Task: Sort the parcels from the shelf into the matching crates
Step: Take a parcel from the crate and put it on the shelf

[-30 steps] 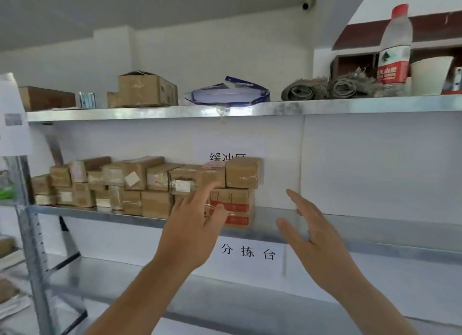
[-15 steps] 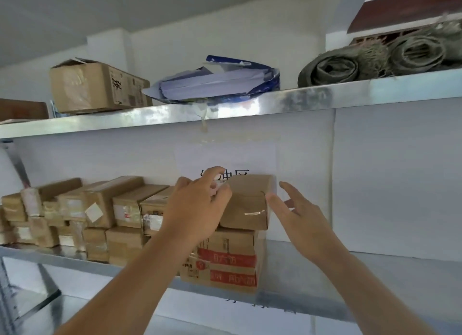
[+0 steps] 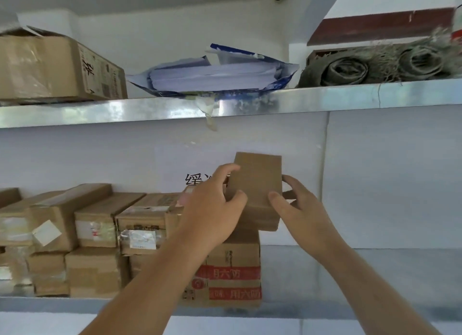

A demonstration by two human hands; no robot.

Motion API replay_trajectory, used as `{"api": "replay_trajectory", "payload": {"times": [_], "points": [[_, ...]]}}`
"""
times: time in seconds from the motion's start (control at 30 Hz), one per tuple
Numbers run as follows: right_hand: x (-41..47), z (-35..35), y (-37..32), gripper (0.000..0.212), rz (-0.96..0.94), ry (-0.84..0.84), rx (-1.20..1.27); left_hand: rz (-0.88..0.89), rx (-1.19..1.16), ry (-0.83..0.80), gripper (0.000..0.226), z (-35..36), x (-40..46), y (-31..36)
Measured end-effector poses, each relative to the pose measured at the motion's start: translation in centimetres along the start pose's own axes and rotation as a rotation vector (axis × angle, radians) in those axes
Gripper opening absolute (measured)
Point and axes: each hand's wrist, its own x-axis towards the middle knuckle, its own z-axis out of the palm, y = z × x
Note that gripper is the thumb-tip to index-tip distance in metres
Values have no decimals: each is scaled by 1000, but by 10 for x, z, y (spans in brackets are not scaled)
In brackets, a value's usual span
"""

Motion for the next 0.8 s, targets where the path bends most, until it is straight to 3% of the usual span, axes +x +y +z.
{"api": "replay_trajectory", "payload": {"times": [0.17,0.27,0.4,0.5,0.6,0.67,0.8], "points": [[-39,-31,2,49,-73,174,45,132,-248,9,71,11,-18,22],[-72,-63,9,47,-132,253,53,158,-381,-39,59,24,-36,47],[-112,-118,12,49,-168,378,170,229,-609,-222,49,49,-66,92],[-146,-163,16,29,-151,444,311,301,-709,-345,52,71,-86,128],[-190,-210,18,49,-109,464,318,366,-760,-448,38,89,-116,173],[-220,-246,21,45,-105,529,293,360,-772,-469,19,105,-139,211],[-286,-324,30,28,-168,599,118,344,-807,-460,38,155,-192,287]]}}
